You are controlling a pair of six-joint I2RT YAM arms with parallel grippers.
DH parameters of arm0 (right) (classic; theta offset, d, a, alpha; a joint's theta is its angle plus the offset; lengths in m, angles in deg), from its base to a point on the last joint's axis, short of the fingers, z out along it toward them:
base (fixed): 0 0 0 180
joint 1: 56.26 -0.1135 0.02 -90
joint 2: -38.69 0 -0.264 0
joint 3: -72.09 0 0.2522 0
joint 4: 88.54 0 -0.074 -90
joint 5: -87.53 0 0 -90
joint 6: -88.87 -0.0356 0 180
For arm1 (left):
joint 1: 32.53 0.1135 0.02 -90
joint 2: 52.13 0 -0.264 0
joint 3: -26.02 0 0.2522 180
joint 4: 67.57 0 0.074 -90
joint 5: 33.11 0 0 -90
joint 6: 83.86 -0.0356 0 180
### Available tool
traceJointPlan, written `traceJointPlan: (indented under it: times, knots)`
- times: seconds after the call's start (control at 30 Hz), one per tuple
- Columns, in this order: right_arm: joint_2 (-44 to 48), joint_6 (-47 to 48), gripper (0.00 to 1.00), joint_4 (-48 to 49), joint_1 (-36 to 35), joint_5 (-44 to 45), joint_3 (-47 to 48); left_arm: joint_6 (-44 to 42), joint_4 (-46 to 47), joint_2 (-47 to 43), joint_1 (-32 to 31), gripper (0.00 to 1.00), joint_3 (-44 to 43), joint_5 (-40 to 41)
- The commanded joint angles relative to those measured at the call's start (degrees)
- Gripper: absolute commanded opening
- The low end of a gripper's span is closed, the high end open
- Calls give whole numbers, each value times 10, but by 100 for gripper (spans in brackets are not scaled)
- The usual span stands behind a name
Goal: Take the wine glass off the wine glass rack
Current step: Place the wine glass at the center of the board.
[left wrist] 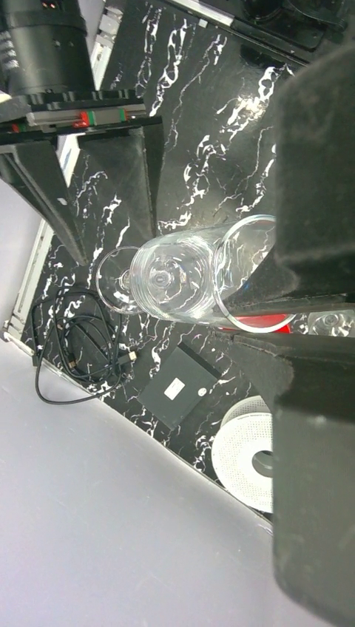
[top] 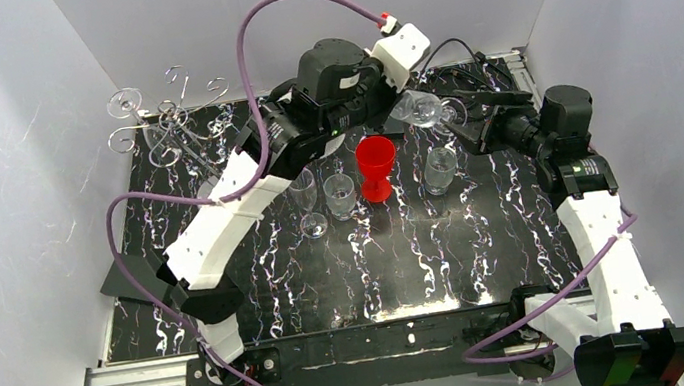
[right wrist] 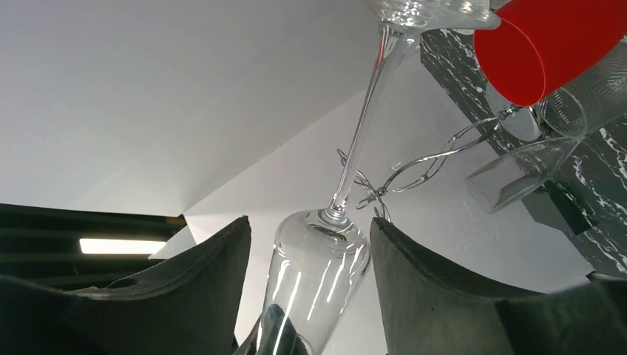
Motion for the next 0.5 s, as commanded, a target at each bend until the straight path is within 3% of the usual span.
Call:
traceJointPlan:
  times: [0.0, 0.47]
  knots:
    - [8, 44, 68, 9, -1, 15, 38, -12, 19, -44, -2, 0, -2, 10]
    - [9, 144, 68, -73, 20, 53, 78, 2, -51, -118, -2, 0, 91, 15]
